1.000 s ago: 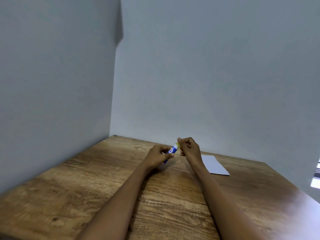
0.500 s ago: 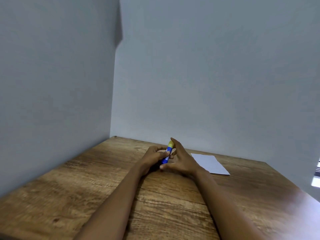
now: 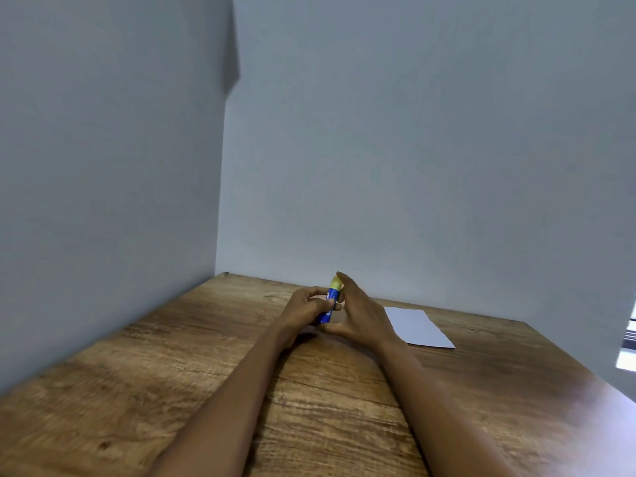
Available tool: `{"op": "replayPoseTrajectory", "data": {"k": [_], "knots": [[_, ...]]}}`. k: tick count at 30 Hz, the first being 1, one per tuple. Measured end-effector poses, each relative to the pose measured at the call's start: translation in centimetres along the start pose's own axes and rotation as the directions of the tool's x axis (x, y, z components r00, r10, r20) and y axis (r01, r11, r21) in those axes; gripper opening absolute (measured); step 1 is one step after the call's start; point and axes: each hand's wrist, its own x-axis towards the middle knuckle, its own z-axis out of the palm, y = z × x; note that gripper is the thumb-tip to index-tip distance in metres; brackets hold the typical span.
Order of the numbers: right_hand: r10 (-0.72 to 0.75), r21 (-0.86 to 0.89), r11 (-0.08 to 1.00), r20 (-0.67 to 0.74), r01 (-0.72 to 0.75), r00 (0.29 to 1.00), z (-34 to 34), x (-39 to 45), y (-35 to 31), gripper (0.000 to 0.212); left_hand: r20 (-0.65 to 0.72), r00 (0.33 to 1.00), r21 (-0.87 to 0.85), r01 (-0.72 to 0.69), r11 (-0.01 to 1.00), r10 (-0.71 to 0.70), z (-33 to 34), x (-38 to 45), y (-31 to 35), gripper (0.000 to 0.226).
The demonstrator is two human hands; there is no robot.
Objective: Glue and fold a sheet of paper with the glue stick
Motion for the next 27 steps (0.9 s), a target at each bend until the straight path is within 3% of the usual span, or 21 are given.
{"op": "replayPoseTrajectory", "data": {"k": [1,3,8,12,15,22,27], "knots": [[0.048,0.094,0.994,0.076,-0.055,0.996,0.2,-0.1,0.0,0.103,-0.052,0.999,0.013,-0.002,1.0,0.003,-0.1,0.2,0.0,0.018],[0.092,0.221,0.967,0.148,-0.124,0.985,0.6,-0.1,-0.1,0.105,-0.149,0.989,-0.005,-0.022,1.0,0.021,0.0,0.6,-0.1,0.023],[0.157,0.386,0.912,-0.012,-0.14,0.988,0.5,0.0,-0.1,0.039,-0.132,0.989,-0.06,-0.076,0.995,0.067,1.9,0.9,-0.3,0.026],[0.282,0.363,0.895,-0.012,-0.258,0.959,-0.2,-0.6,1.3,0.021,-0.017,1.0,-0.066,-0.02,0.998,0.019,3.1,0.8,-0.7,0.023],[0.323,0.336,0.885,0.059,-0.323,0.945,0.1,-0.6,1.7,0.023,0.041,0.998,-0.026,0.047,0.999,-0.046,3.2,0.7,-0.5,0.024],[0.313,0.332,0.881,0.13,-0.339,0.941,0.5,-0.3,1.7,0.028,0.011,0.995,-0.019,0.095,0.995,-0.095,2.6,0.6,0.1,0.025],[0.323,0.31,0.881,0.157,-0.357,0.933,0.5,-0.4,1.8,0.041,0.019,0.997,0.003,0.071,0.997,-0.071,2.4,0.7,-0.2,0.022]]}}
